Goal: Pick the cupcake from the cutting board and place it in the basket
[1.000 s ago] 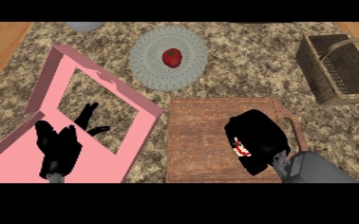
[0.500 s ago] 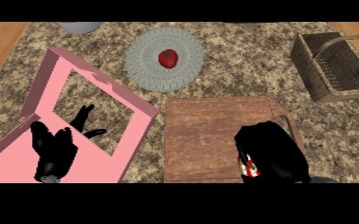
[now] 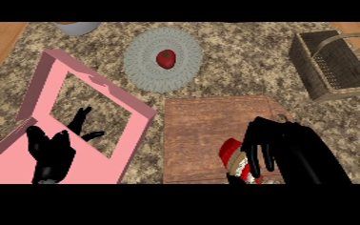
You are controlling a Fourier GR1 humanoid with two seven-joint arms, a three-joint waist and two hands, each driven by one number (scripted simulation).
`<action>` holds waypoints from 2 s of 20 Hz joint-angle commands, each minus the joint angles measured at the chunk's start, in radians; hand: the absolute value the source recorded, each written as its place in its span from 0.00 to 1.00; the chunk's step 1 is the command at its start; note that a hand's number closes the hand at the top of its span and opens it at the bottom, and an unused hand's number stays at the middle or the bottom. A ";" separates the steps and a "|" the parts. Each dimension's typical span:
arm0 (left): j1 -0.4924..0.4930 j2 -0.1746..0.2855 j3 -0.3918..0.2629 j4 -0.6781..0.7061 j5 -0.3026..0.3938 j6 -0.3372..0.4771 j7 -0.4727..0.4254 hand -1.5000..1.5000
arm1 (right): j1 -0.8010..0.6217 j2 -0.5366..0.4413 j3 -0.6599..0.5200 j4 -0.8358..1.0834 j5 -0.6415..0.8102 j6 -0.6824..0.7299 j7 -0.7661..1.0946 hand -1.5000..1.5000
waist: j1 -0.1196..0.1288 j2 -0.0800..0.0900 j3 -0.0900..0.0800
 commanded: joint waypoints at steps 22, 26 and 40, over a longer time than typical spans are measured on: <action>0.079 0.038 -0.053 0.045 -0.037 -0.004 0.035 0.50 | -0.662 -0.268 -0.841 0.345 -0.397 0.091 0.215 1.00 | 0.043 0.012 -0.014; 0.019 0.024 -0.058 0.089 -0.049 0.010 0.055 0.50 | -0.697 -0.368 -0.887 0.497 -0.457 0.135 0.131 1.00 | 0.031 0.017 -0.014; 0.036 0.011 -0.084 0.044 -0.055 0.013 0.061 0.50 | -0.677 -0.359 -0.888 0.901 -0.376 0.042 -0.194 1.00 | 0.063 0.022 -0.012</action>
